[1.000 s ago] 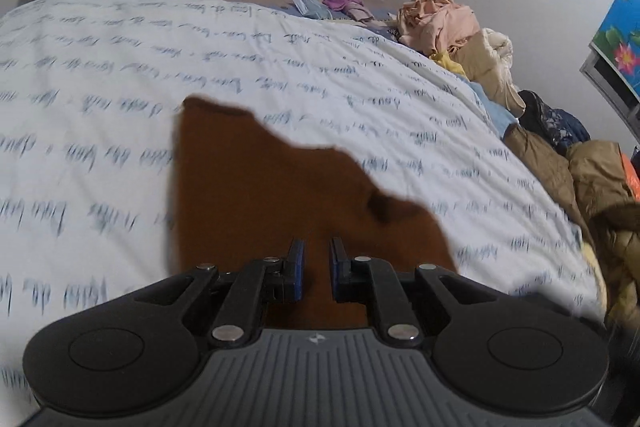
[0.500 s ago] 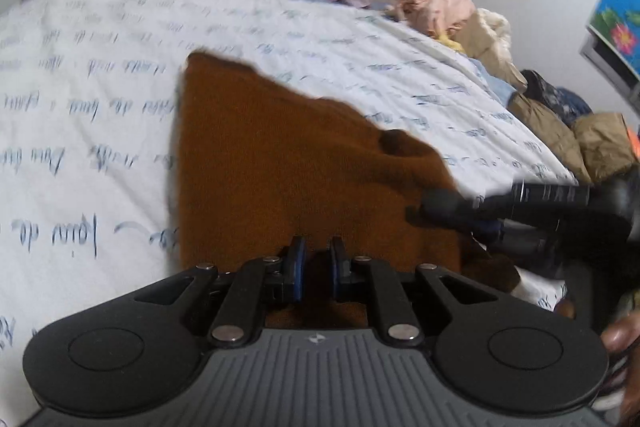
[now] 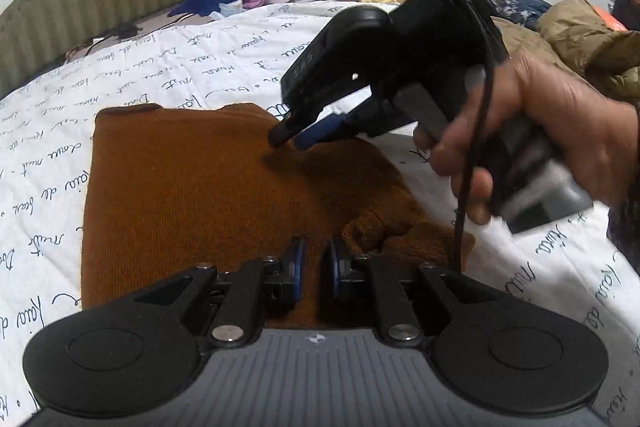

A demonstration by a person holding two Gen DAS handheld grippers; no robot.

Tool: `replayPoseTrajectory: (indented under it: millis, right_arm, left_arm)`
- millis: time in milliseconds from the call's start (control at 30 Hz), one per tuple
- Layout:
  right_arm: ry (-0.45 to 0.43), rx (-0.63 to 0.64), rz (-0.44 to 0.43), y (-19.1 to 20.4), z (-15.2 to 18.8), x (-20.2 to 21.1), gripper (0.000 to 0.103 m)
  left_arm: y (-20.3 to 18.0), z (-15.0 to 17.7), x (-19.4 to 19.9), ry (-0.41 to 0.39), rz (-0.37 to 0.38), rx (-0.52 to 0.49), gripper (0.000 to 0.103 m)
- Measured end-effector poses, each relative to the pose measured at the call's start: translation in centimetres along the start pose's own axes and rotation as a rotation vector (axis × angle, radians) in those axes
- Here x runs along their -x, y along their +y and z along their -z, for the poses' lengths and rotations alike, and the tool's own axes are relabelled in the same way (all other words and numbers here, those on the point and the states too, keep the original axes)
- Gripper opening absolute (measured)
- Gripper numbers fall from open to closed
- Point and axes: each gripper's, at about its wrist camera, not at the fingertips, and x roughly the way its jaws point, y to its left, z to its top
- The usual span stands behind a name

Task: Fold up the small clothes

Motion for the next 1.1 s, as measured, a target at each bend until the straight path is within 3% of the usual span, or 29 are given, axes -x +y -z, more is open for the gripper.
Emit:
replayPoseTrajectory:
  millis: [100,133,200,267,367,533,600,800,933,1100]
  right_arm:
    - [-0.002,0.047,0.067,0.4,-1.2,-0.2,0.023]
    - [0.008,0.062,0.070,0.9,-1.4,-0.4,0.031]
    - [0.028,0.102,0.073,2.0,-1.4,-0.4,0.037]
    - [-0.019,0.191,0.075,3.9,-1.3,1.0,0.037]
    - [-0.056,0.292,0.048,7.0,-1.4,1.6,0.037]
    - [0.101,0.416,-0.003,11.8,-1.8,-3.5,0.037]
    - [0.166,0.452,0.045,12.6,-1.8,-6.5,0.037]
    - [0.150,0.501,0.116,14.4,-3.0,-9.7,0.040]
    - [0.110,0.570,0.130,15.5,-1.9,-6.9,0.042]
    - [0.028,0.646,0.126,14.1,2.1,1.8,0.052]
  left_arm:
    - [1.3,-0.3,0.1,0.010,0.032,0.095,0.013]
    - [2.0,-0.1,0.4,0.004,0.047,0.133,0.013]
    - [3.3,0.3,1.2,-0.001,0.071,0.192,0.013]
    - [4.6,0.8,1.9,-0.003,0.102,0.233,0.013]
    - [5.4,1.2,2.2,0.008,0.115,0.250,0.013]
    - [4.8,1.2,1.6,0.012,0.092,0.229,0.013]
    - [4.7,1.2,1.6,0.012,0.082,0.219,0.013]
    - [4.5,0.9,1.6,0.021,0.050,0.230,0.013]
    - [4.1,0.8,2.3,0.023,0.031,0.220,0.013]
    - [3.6,0.8,3.5,0.014,-0.013,0.202,0.014]
